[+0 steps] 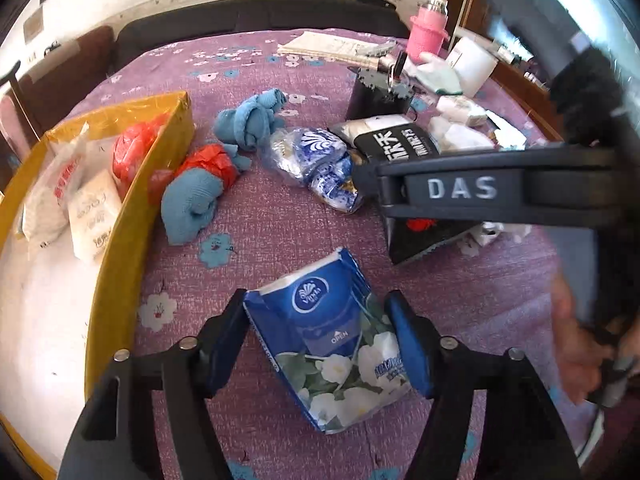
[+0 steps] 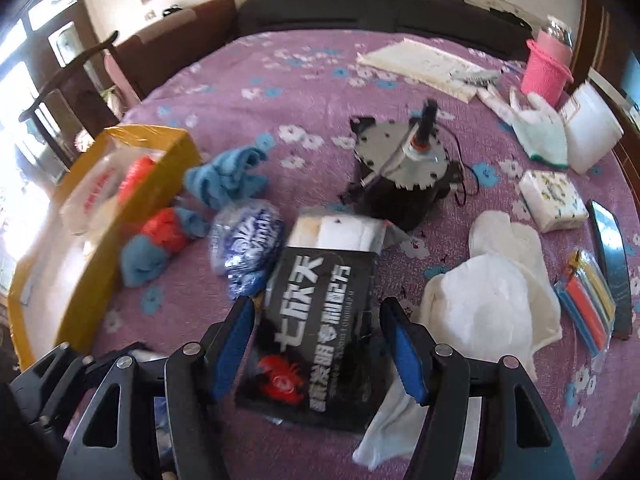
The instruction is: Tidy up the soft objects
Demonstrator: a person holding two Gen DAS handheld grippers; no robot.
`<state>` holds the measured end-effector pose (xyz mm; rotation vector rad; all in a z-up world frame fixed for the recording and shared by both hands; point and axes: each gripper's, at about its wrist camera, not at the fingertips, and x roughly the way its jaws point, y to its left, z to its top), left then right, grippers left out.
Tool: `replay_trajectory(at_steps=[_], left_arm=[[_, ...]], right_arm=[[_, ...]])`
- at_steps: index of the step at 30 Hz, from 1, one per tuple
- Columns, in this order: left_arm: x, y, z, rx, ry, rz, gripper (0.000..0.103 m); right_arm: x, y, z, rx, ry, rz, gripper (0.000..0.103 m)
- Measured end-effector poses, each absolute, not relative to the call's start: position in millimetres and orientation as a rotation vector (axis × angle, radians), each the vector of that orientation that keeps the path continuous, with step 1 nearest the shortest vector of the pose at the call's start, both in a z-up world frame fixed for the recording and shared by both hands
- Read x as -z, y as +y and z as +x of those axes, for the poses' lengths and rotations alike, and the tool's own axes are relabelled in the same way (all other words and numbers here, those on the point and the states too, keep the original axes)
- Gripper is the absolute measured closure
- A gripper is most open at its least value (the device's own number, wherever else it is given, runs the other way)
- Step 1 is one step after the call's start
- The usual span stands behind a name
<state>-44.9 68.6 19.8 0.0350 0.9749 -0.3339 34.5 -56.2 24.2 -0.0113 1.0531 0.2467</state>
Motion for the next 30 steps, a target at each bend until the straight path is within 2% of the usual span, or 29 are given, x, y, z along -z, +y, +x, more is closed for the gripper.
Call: replay_trajectory(at_steps=[1,2,3,30], left_arm=[[-20,71,-47,0.339,0.972,0.029,0.039],[-20,72,-47,0.343,0.971,0.022,0.039],[-21,73,-49,0.348,0.969,0.010,0.039],[-66,129,-120,0.353,0.860,-0.179,0.039]], right_arm=[[-22,-59,35,-0.250,1.057,0.009,0.037],[-22,-61,35,-0.257,1.057,0.026,0.046],[-22,-62,34,-0.264,1.059,0.040,0.048],[-84,-53,-70,-0.338,0.912,0.030,0.050]])
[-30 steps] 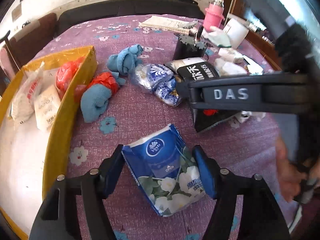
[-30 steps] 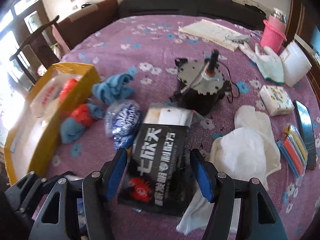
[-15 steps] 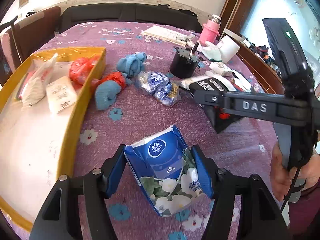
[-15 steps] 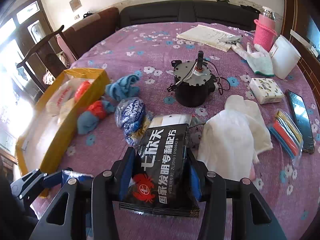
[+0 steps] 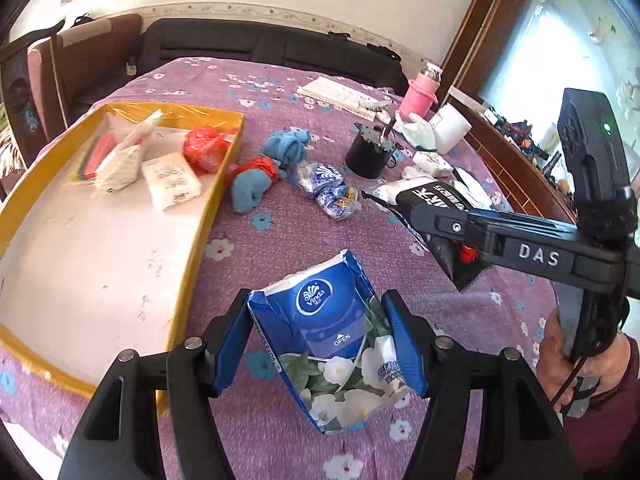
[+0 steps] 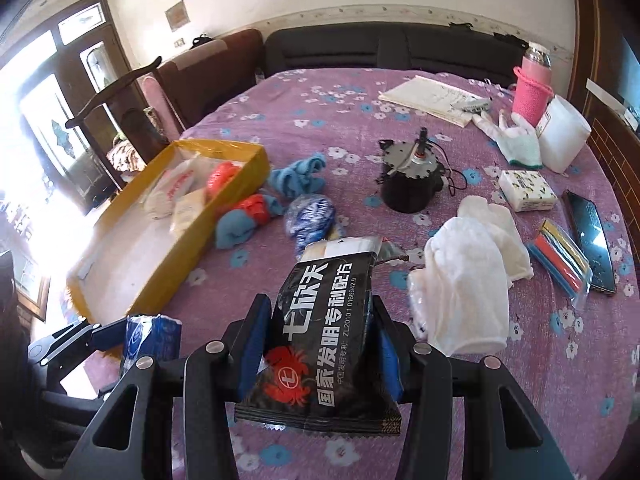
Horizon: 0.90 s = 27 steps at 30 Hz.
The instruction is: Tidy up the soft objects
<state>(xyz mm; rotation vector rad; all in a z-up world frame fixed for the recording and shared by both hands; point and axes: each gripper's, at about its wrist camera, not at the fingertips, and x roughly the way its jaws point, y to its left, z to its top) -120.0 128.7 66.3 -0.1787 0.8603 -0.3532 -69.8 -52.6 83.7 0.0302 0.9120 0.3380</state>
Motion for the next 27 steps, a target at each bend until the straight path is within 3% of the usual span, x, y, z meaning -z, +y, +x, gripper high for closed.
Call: replay_trajectory(at_steps=[27], left_arm=[[-103,249,-106,0.117,0.766,-0.213,0.039]], right_arm=[[-121,42,-79,-0.503,0.846,-0.033,0.050]])
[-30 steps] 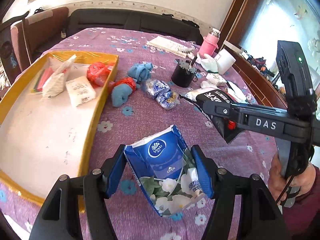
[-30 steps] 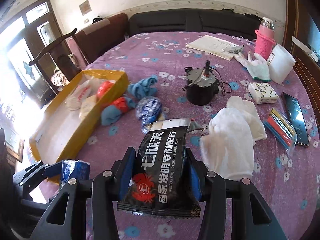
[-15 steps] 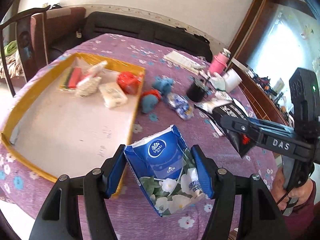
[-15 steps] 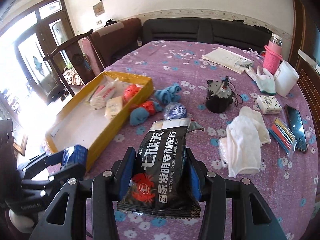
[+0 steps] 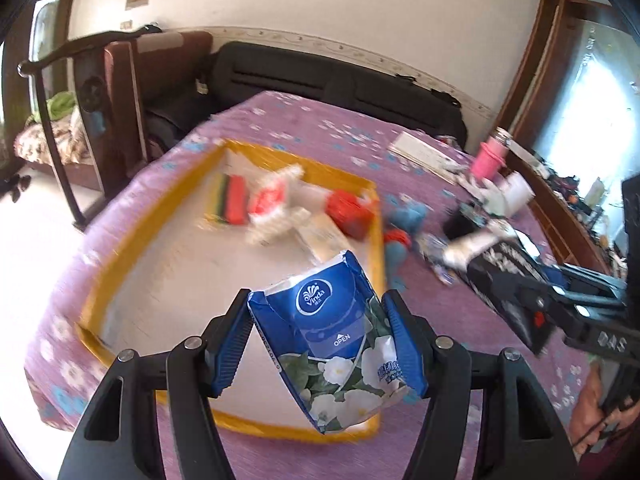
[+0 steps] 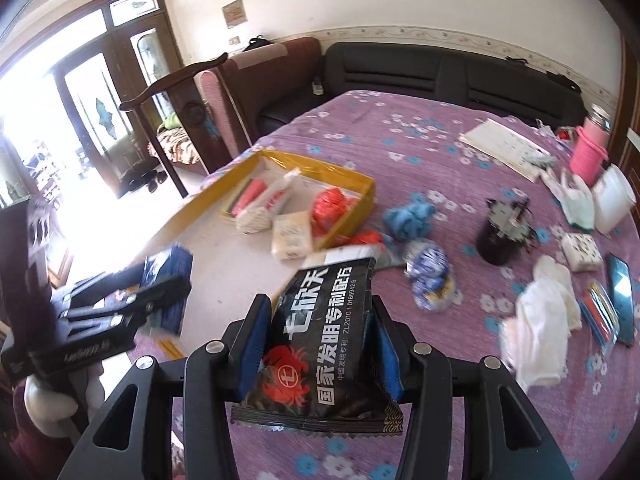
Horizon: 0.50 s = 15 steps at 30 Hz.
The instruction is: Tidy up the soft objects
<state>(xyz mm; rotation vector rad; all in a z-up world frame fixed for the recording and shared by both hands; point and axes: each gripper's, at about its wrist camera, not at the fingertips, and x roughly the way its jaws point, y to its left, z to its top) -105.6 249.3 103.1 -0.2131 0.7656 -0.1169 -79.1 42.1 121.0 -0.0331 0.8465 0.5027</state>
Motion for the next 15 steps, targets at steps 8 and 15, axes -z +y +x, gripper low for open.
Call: replay_trajectory(at_steps=[8,15], left_arm=[[-87,292,-55,0.045,0.836,-0.212,0.039],[-72,309,-41,0.044,0.868,-0.255,0.039]], right_arm=[[-116,91,-56,-0.579,0.872,-0.038,0.054],[-94,77,-39,-0.574,0.975,-0.002,0.043]])
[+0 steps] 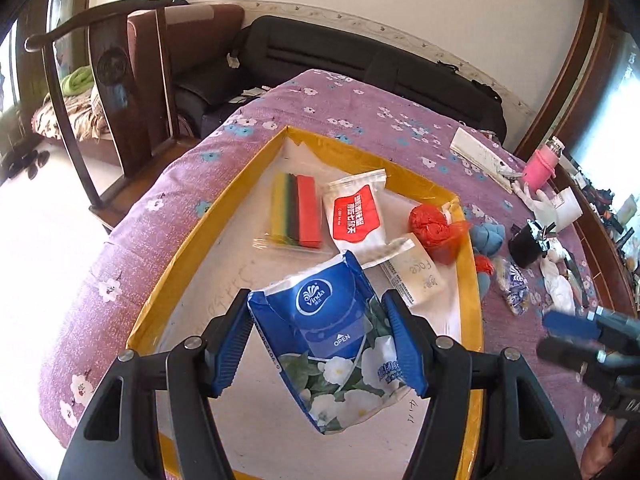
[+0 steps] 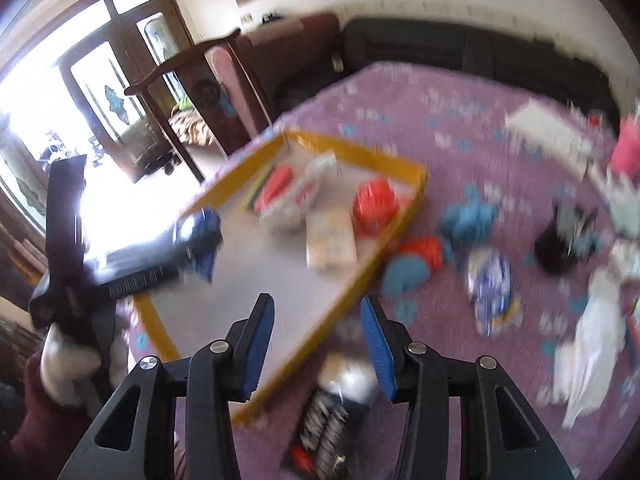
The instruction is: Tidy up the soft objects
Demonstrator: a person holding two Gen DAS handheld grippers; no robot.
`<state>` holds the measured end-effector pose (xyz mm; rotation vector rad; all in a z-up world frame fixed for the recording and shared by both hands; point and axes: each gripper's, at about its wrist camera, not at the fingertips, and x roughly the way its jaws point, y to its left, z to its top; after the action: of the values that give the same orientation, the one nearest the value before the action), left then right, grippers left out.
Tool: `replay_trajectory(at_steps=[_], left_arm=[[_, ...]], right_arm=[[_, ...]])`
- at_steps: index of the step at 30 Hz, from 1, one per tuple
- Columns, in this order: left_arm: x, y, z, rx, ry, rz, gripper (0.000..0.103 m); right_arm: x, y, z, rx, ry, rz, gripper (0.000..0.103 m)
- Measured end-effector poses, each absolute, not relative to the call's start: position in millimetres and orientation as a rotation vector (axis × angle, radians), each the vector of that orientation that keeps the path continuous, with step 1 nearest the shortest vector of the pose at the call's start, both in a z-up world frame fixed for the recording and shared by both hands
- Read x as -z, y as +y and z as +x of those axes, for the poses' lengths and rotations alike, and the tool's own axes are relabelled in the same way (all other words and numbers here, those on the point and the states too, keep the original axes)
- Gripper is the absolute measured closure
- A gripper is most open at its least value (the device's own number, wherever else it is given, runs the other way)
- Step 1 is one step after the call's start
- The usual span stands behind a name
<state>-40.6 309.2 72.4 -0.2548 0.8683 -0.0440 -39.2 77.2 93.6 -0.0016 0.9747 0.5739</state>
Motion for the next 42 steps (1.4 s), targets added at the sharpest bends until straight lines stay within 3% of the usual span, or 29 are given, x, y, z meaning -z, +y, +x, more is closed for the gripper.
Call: replay_trajectory(at_steps=[2,8,10,12,15,24,31,42], left_arm=[[-70,311,-41,0.055,0.869,-0.263,0.039],[-61,306,-34,0.084,0.885,-0.292,0.039],[-59,303,-35,0.089,0.891,-0.287,0.039],[-59,304,-37,0.087,0.891,-0.286,0.039],[-61,310,-39,0.073,0.884,-0.297,0.038],[-63,332,-32,0.029,0.895,-0.308,0.038],[-52,354,-1,0.006,0.949,-0.369,0.038],[-45,353,33,0.019,0.994,-0.350,0.037]], right_arm=[[-78,60,-50,-0.530,1.016,0.000,0.031],[-30,62,-66,-0.523,1.125,-0.009,0.031],[-22,67,-66,-0.524,1.128,-0.001,0.041],[-21,69,-67,-0.554,1.128,0.031,0.058],[-27,69,-71,-0.578,1.101,0.043,0.063],[-79,42,-75,-0.537,0.956,0.087,0.064],[-112,91,-54,-0.634,0.882,0.033,0.064],[-63,202,-7,-0.716,1.007,-0.122,0.064]])
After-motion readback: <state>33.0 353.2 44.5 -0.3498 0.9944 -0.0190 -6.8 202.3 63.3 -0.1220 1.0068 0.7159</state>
